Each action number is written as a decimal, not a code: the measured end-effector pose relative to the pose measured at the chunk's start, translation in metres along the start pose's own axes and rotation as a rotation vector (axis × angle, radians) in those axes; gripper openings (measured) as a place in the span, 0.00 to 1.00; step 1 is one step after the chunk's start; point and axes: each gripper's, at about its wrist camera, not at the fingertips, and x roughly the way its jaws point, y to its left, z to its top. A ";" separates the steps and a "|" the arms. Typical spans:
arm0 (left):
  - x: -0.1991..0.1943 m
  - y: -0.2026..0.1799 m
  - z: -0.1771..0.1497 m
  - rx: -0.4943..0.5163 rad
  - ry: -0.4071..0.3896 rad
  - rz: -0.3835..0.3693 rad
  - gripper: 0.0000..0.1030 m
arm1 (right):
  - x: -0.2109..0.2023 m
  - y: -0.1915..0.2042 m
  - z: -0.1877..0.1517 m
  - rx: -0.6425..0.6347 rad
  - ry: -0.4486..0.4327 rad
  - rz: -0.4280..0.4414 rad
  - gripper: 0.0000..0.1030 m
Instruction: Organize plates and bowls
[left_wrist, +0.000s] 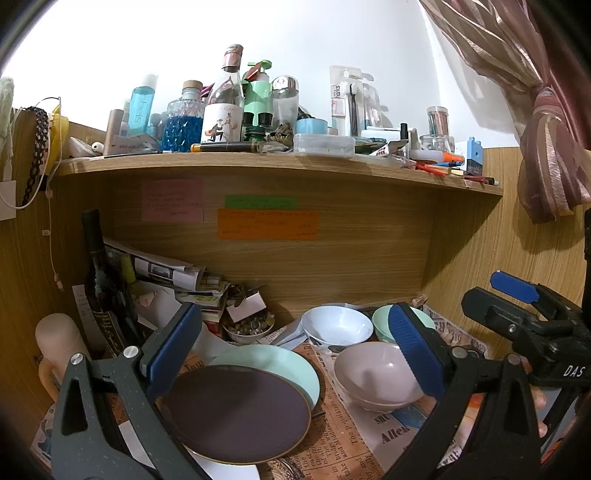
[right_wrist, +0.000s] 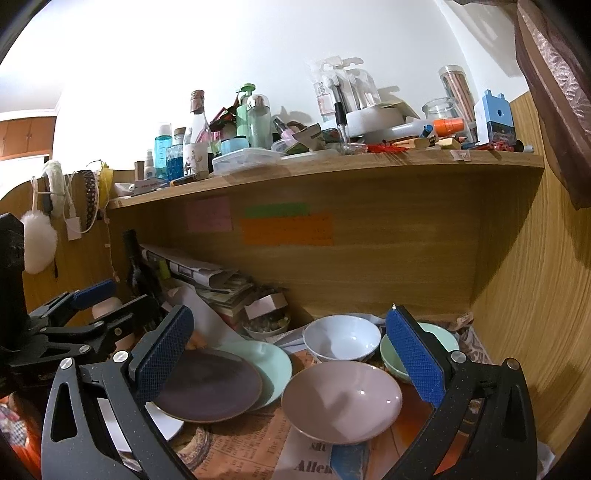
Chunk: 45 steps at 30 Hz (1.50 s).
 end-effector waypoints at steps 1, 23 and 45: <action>0.000 0.000 0.000 0.000 -0.001 0.000 1.00 | 0.000 0.000 0.000 0.001 0.000 0.001 1.00; 0.000 0.002 0.000 -0.006 -0.005 0.001 1.00 | -0.001 0.007 0.000 -0.002 -0.005 0.004 1.00; -0.005 -0.001 -0.002 -0.012 -0.013 0.003 1.00 | -0.011 0.014 0.001 -0.025 -0.027 0.002 1.00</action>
